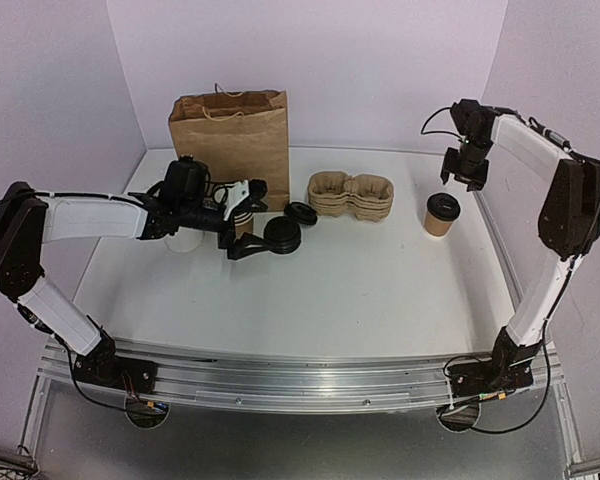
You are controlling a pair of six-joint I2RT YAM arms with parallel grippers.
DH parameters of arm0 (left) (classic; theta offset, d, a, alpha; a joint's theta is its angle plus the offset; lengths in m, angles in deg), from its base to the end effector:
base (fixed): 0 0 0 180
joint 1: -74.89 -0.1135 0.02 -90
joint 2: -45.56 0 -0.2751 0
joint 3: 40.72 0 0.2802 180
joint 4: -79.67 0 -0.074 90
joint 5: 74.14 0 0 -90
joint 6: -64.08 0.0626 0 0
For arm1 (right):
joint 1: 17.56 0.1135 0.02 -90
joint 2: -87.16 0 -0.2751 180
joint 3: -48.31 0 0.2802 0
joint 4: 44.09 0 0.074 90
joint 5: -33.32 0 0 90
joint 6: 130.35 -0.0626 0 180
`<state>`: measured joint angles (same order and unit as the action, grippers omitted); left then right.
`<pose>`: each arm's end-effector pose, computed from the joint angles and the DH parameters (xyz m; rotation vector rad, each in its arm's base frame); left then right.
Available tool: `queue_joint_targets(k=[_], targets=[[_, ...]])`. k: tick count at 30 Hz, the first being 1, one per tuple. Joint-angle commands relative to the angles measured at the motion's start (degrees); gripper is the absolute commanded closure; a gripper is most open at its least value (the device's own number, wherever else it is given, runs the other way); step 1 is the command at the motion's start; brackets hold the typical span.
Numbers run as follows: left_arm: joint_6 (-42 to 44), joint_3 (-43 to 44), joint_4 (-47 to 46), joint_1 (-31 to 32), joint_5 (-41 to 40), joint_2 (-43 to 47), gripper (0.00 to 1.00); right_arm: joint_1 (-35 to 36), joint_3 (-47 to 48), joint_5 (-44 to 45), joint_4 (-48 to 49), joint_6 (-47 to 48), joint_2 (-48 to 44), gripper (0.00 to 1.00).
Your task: Pack the takeout coffee
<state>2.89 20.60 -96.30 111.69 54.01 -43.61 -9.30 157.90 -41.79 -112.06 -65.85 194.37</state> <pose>0.2718 -0.2516 0.1926 1.4443 1.5124 -0.7879 0.4347 0.0469 0.2654 0.4723 2.6148 -0.1653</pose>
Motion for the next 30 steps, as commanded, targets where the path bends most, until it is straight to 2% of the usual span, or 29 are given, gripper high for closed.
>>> queue_joint_targets(k=[1,5,10,13,16,19,25,30], targets=[[1.5,9.0,4.5,-1.5,1.0,4.6,0.02,2.4,6.6,-4.2,-0.5,0.8,-3.7,0.35],[2.4,13.2,11.2,-4.2,3.8,8.4,0.05,4.6,12.6,-5.4,-0.3,1.6,-3.4,0.31],[8.6,20.5,27.8,-8.4,4.4,12.5,0.16,6.7,17.7,-7.7,0.6,2.2,-1.8,0.29],[10.5,28.3,40.7,-12.1,4.0,12.2,0.23,7.4,19.8,-9.2,0.9,2.4,-0.1,0.29],[8.4,36.6,46.7,-16.9,5.4,10.6,0.26,7.9,21.7,-10.1,1.2,2.7,1.5,0.29],[9.0,43.3,51.2,-20.6,5.5,8.4,0.24,8.1,22.3,-10.6,1.5,3.0,2.5,0.29],[14.5,55.4,63.0,-26.4,2.3,-2.1,0.11,8.1,22.3,-11.1,2.5,3.2,4.1,0.29],[20.7,58.4,61.6,-27.2,-0.4,-6.7,0.04,8.2,21.3,-11.5,2.8,3.3,4.6,0.29]])
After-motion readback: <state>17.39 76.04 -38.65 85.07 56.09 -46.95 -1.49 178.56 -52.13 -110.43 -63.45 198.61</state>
